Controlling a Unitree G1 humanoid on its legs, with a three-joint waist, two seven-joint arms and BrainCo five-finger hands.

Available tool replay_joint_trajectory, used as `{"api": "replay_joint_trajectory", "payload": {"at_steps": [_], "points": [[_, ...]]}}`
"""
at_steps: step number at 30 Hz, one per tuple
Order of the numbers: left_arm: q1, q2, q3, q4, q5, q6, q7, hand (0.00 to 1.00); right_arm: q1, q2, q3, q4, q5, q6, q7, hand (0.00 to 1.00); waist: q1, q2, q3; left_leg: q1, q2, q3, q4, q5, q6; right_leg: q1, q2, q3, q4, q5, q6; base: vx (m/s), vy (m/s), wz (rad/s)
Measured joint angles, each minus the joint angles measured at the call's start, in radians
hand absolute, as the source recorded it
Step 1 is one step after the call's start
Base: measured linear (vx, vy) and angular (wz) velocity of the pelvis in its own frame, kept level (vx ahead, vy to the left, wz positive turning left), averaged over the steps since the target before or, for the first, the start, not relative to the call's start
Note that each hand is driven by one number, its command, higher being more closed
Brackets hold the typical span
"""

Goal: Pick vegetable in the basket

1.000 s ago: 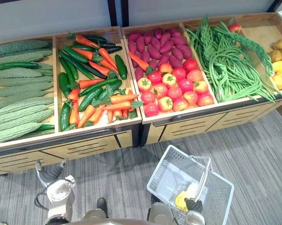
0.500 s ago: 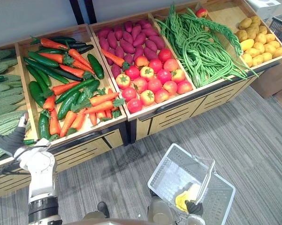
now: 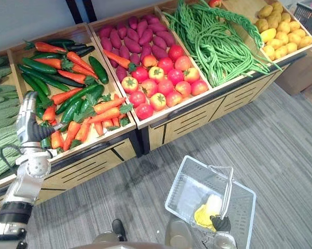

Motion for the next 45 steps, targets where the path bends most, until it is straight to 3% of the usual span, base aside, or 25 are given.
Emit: {"api": "replay_joint_trajectory", "payload": {"at_steps": [6,16,24,45], "points": [[-0.135,0.029,-0.136,0.025,0.069,0.009,-0.123,0.0,0.003,-0.003,0.027,-0.035,-0.018,0.001,0.012,1.0,-0.004,0.005,0.002,-0.006,-0.002,-0.009,-0.001,0.0,0.0,-0.001,-0.005,-0.012,0.0,0.0,0.0,0.0,-0.005,0.03],[-0.301,0.05,-0.276,0.05,0.071,0.01,-0.167,0.0,0.003,-0.002,0.065,-0.1,-0.036,0.002,0.033,1.0,0.005,-0.01,0.026,-0.071,0.0,-0.042,0.036,0.0,0.0,-0.032,-0.017,-0.033,0.01,0.002,0.003,-0.02,-0.018,0.09],[-0.364,0.05,-0.3,0.087,0.077,0.013,-0.203,0.0,-0.005,-0.001,0.068,-0.111,-0.036,0.004,0.035,1.0,0.022,-0.021,0.046,-0.106,0.005,-0.044,0.054,-0.001,0.001,-0.065,-0.02,-0.033,0.02,0.003,0.004,-0.01,-0.002,0.01],[-0.412,0.05,-0.292,0.166,0.111,0.043,-0.228,0.0,-0.024,0.0,0.068,-0.15,-0.037,0.004,0.035,1.0,0.022,-0.054,0.105,-0.156,0.017,-0.04,0.081,-0.008,0.001,-0.106,-0.015,-0.028,0.027,0.004,0.005,0.0,-0.001,0.0]]}}
